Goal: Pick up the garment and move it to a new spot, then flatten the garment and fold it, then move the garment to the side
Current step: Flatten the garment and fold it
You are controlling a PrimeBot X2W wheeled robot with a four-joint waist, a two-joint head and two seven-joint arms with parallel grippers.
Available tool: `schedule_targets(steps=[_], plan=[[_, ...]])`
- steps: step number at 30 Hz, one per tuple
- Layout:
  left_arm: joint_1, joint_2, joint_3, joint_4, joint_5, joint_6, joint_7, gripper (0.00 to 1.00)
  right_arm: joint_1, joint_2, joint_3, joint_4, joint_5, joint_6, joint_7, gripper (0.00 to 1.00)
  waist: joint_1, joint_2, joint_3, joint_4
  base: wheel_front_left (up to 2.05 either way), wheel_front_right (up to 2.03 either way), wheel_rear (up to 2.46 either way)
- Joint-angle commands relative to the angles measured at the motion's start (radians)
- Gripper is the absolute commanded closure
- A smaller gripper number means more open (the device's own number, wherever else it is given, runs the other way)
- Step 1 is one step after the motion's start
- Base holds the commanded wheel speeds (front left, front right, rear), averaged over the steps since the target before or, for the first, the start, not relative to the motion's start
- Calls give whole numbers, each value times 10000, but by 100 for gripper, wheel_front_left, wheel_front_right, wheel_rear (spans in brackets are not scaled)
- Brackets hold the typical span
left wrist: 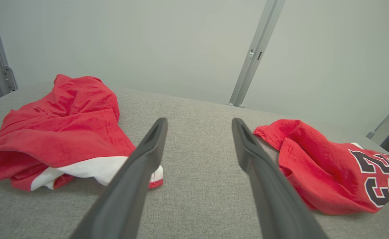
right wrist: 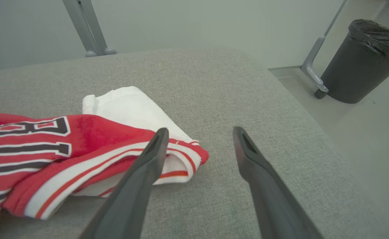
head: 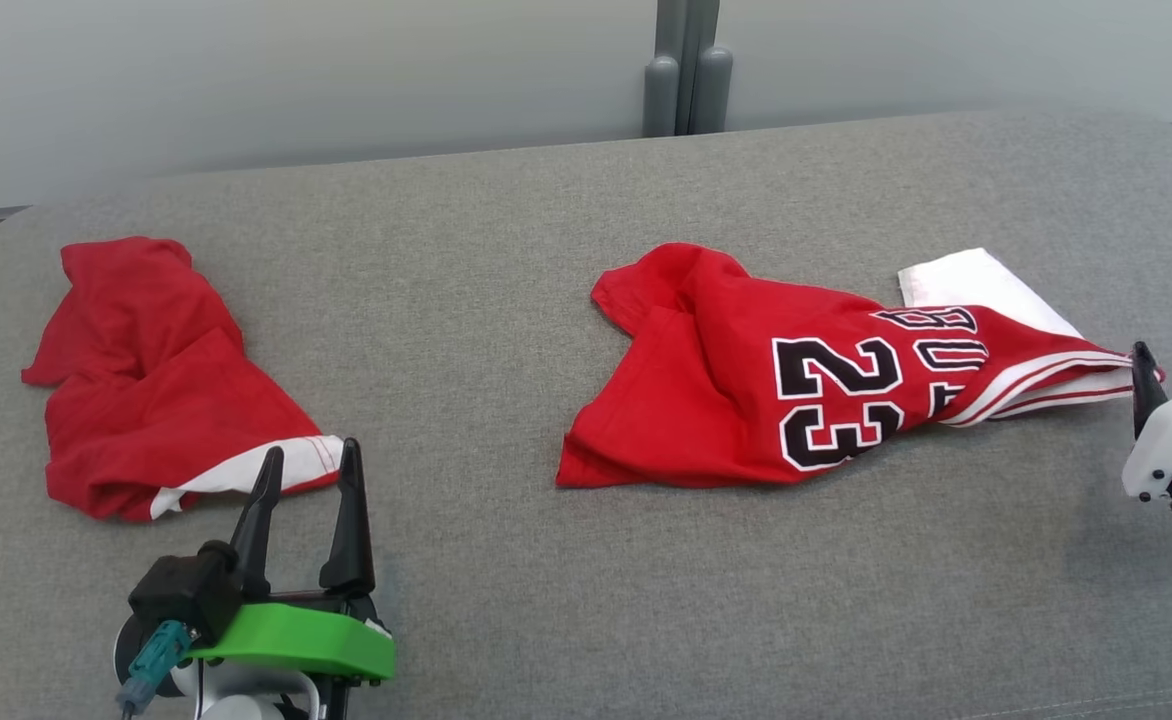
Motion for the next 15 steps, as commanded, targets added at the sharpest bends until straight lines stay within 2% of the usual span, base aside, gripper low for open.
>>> schedule_targets(steps=[1,7,15], plan=[[144,26,13,-20,-9,38,-23,0,50,-112,-89,-81,-190,-10,-143,0,0,-1,-75,-96,0,0,0],[216,24,22,-75,-4,58,-23,0,344,204,-454,-998,-493,-10,-366,0,0,-1,-203,-265,0,0,0],[327,27,35,-203,12,123,-23,0,1893,1221,-1129,-4443,-1025,-10,-427,0,0,-1,-345,-412,0,0,0]])
